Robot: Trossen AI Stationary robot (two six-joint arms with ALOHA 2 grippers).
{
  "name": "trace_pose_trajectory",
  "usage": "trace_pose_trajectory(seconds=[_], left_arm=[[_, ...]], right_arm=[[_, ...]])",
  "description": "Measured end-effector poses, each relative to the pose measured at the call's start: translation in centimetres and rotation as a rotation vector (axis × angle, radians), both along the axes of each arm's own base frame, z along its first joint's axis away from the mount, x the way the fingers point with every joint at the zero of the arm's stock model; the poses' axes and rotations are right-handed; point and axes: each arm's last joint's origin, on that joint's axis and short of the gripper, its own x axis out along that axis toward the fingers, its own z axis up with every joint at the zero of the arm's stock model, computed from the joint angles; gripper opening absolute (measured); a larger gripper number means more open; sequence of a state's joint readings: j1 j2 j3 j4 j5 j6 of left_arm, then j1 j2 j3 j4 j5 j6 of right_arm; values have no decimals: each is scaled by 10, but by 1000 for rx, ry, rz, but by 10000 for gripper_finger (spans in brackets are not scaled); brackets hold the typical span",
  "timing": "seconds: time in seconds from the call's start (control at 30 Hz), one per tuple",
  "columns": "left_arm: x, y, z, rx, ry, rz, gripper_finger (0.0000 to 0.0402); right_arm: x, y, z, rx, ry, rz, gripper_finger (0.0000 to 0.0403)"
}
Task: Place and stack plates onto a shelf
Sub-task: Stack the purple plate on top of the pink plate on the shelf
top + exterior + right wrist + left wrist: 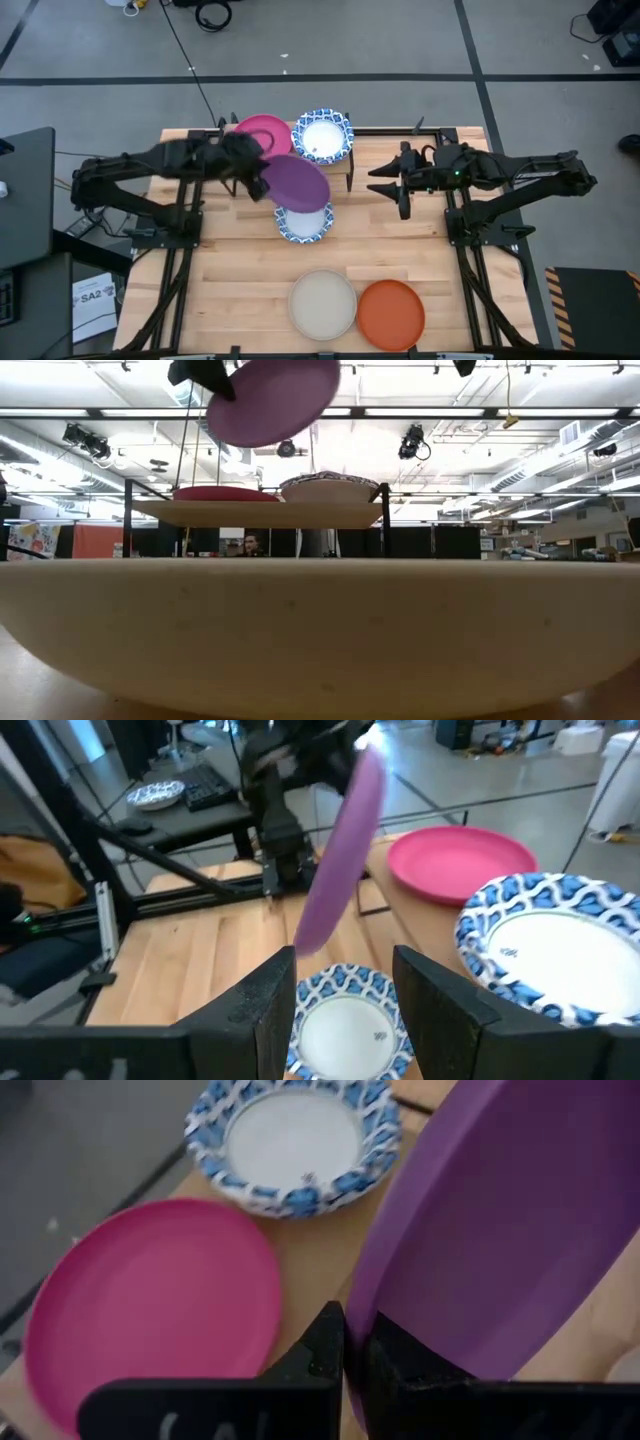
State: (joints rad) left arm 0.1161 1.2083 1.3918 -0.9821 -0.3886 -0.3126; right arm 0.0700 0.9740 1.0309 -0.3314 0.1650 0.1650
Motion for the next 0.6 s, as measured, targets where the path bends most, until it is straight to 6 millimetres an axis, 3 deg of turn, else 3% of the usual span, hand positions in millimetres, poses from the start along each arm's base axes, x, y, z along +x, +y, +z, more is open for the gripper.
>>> trace_pose_trajectory(seconds=[0.27, 0.6], left_arm=[[-28, 53, 21, -129, -3, 30, 18], [-74, 117, 17, -257, -52, 263, 18]], right_arm=[[13, 2, -12, 6, 77, 34, 174], [23, 3, -20, 3, 114, 35, 174]])
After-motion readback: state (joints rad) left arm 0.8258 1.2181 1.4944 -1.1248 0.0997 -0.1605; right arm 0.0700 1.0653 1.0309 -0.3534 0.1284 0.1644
